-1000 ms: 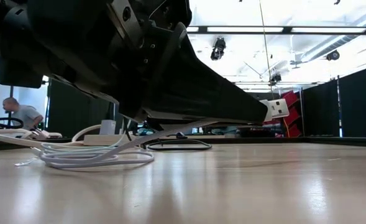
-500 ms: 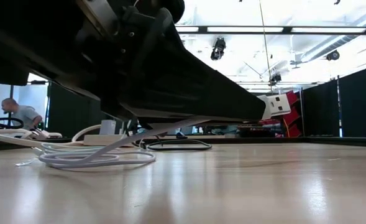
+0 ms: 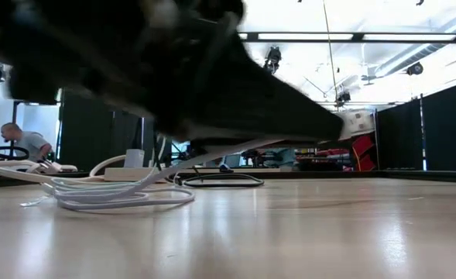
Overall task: Insert USB
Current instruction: Insert the right white charger cable into the bottom right white outlet extension
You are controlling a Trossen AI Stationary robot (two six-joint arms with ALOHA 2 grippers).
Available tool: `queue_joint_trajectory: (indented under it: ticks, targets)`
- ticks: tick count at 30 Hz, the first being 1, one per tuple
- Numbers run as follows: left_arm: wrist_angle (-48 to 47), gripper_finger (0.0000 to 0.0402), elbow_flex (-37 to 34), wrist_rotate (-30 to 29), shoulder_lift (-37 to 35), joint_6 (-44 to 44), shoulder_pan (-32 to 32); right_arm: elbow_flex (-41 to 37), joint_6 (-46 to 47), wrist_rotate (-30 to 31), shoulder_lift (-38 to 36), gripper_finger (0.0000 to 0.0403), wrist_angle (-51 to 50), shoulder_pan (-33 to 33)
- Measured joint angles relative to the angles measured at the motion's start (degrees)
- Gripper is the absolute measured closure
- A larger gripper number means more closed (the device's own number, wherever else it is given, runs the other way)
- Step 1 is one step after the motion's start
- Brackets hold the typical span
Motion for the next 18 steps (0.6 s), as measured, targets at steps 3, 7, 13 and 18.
queue_joint_trajectory:
  ticks: [3,7,13,18]
  targets:
    - [-3.32,0.0385,2.78,5.56,0.0,1.26,2.13,-2.14,-3.31,-0.08,0.0,0.0108,3.44,-1.75]
    - [-17.69,0.0385,10.12,9.82,-0.02,4.44,3.97,-4.83,-6.71,0.11,-0.05,0.0108,3.7,-4.52]
    - [-37.98,0.0385,19.77,9.54,-0.04,4.74,6.3,-7.63,-9.18,-0.78,-0.46,0.0108,8.94,-6.8]
    - [-38.11,0.0385,21.22,9.82,0.09,4.32,8.47,-7.56,-9.18,0.78,-0.5,0.0109,12.6,-7.51]
